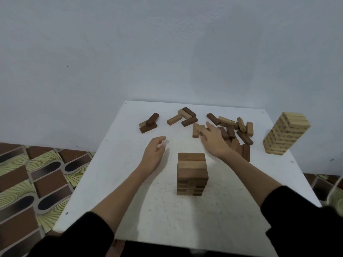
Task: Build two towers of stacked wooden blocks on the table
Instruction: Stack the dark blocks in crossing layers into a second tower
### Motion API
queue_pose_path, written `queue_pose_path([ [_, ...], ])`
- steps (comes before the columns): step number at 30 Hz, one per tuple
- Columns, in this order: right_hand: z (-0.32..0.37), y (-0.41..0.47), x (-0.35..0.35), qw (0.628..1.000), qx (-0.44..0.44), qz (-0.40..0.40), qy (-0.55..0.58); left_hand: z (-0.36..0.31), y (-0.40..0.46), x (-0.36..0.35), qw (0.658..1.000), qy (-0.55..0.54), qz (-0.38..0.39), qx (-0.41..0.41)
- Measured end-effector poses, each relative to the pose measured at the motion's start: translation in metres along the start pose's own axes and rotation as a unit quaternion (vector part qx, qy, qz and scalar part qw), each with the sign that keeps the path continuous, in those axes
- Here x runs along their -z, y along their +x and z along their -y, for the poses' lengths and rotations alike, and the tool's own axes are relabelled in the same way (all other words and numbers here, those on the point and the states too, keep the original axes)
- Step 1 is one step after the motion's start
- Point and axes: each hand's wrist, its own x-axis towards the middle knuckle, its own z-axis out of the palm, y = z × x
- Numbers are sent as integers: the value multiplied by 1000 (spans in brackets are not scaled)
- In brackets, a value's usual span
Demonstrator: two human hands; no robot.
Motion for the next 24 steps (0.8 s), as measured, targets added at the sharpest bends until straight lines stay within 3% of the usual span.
queue_pose_path([
  [4,6,24,-5,992,-20,92,-89,4,20,-4,999,40,17,0],
  [8,17,30,-9,991,-5,85,-101,1,37,-9,998,58,35,-12],
  [14,29,30,-8,987,86,135,-30,-4,62,-17,987,100,124,-33],
  [18,19,28,0,990,67,122,-7,-8,78,-19,969,177,159,-65],
  [24,12,30,-1,984,57,157,62,-14,92,-21,963,152,205,-82],
])
